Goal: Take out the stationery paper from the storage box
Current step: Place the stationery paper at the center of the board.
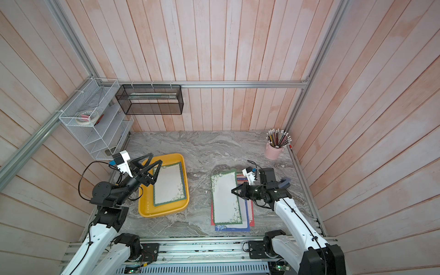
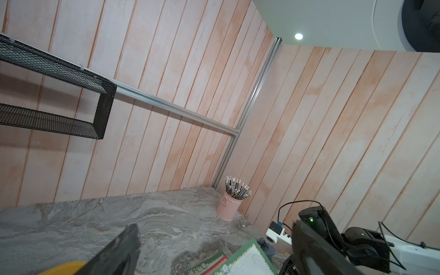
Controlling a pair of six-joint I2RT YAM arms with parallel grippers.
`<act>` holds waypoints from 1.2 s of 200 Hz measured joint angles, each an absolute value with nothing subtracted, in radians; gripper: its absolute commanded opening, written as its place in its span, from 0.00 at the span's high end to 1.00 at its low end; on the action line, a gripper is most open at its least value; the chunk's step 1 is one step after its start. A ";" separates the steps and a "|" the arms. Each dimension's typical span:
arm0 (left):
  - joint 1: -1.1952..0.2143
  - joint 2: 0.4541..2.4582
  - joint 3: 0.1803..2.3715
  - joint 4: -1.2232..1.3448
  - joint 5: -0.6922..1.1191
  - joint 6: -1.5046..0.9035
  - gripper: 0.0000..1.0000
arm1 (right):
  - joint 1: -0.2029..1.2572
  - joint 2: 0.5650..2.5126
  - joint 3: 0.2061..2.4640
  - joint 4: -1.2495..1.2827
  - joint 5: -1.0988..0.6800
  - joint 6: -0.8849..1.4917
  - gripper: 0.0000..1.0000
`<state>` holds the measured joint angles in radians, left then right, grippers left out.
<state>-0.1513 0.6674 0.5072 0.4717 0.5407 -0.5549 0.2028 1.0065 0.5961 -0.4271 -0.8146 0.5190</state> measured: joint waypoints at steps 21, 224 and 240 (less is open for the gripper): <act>-0.151 0.667 0.507 0.452 0.540 -0.549 0.00 | 0.171 1.023 0.578 -0.468 -0.822 0.503 1.00; -0.151 0.663 0.507 0.383 0.533 -0.498 0.00 | 0.136 1.145 0.588 -0.593 -0.554 0.470 0.95; -0.151 0.659 0.507 0.376 0.533 -0.495 0.00 | 0.136 1.145 0.590 -0.592 -0.531 0.471 0.94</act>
